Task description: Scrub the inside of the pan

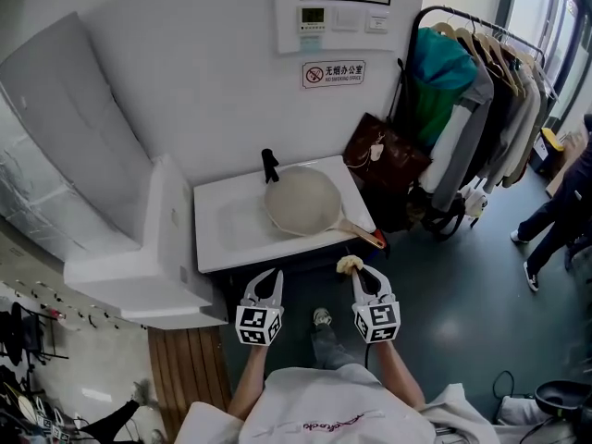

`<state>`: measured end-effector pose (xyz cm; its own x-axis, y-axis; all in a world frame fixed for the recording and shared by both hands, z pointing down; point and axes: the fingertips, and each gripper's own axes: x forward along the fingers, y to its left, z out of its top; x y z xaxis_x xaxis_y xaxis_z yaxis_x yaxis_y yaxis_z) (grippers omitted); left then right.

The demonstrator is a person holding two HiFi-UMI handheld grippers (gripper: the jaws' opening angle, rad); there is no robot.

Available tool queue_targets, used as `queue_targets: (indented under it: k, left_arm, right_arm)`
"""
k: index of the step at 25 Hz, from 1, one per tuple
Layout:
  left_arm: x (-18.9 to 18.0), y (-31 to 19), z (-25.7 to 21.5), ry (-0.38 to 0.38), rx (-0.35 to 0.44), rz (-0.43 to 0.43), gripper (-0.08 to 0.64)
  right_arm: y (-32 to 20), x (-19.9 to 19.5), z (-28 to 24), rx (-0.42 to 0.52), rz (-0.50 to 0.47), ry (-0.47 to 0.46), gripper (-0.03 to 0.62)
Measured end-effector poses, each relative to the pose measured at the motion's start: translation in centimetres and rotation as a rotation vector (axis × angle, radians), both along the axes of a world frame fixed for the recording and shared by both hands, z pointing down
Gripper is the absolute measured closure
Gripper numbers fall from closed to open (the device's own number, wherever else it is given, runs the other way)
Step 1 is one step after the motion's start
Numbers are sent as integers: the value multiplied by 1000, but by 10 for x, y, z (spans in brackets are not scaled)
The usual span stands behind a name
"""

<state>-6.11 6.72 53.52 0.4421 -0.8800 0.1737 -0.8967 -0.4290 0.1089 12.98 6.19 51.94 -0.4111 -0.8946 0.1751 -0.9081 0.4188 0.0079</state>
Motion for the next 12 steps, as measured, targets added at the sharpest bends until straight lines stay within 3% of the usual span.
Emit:
queue_targets:
  k: [12]
  left_arm:
    - [-13, -97, -11, -16, -13, -61, 560]
  right_arm:
    - [-110, -11, -6, -10, -60, -17, 566]
